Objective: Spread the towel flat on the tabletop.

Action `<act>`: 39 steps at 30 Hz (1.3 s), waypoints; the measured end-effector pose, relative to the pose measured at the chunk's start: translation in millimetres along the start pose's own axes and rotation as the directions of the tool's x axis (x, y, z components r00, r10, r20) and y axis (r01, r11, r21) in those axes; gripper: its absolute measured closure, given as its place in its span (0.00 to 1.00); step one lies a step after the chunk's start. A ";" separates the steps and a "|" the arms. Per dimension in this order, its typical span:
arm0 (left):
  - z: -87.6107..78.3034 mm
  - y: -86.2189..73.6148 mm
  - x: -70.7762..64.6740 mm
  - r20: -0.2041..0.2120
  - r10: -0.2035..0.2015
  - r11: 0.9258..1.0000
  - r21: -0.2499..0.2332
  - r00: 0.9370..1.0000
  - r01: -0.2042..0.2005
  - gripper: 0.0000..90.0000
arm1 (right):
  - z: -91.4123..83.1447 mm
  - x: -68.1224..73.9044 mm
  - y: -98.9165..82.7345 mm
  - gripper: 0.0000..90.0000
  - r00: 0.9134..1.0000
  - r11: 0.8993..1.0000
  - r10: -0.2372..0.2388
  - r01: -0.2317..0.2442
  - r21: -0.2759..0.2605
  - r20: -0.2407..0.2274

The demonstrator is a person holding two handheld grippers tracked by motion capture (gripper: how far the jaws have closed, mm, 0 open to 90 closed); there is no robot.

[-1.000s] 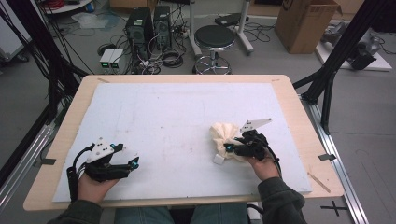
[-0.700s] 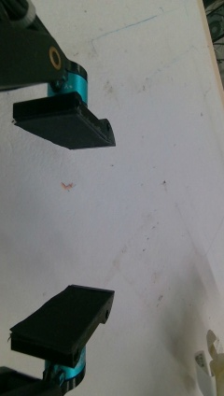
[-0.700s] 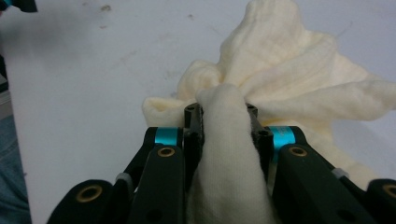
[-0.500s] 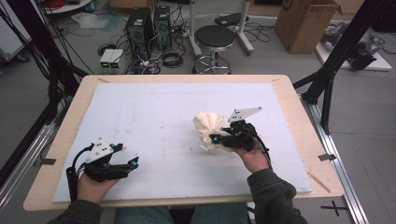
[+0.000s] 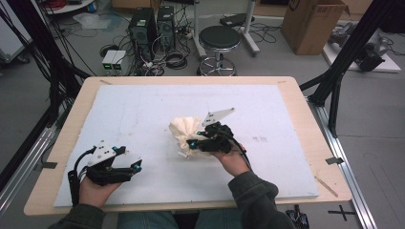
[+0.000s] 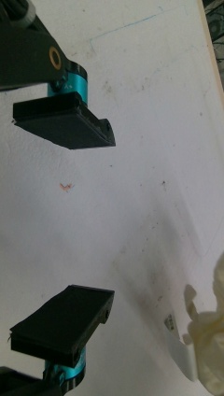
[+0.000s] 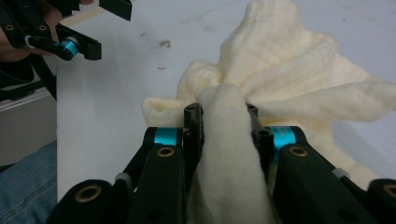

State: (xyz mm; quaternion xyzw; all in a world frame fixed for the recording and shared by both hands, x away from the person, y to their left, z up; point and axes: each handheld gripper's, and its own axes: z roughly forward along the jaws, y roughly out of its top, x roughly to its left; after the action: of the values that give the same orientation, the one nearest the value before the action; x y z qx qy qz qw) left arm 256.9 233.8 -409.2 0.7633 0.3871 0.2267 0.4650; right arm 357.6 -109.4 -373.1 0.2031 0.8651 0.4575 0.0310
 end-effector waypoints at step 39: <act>9.9 3.9 -7.3 0.051 0.020 1.000 0.002 0.998 -0.020 0.25 | 11.8 5.9 -14.4 0.44 0.999 1.000 -0.018 0.018 0.018 0.041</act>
State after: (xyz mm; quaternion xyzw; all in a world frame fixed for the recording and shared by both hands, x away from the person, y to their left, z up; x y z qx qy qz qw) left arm 261.0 221.6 -410.3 0.7732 0.3678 0.2111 0.4715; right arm 350.4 -105.1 -390.8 0.2050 0.8700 0.4454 0.0512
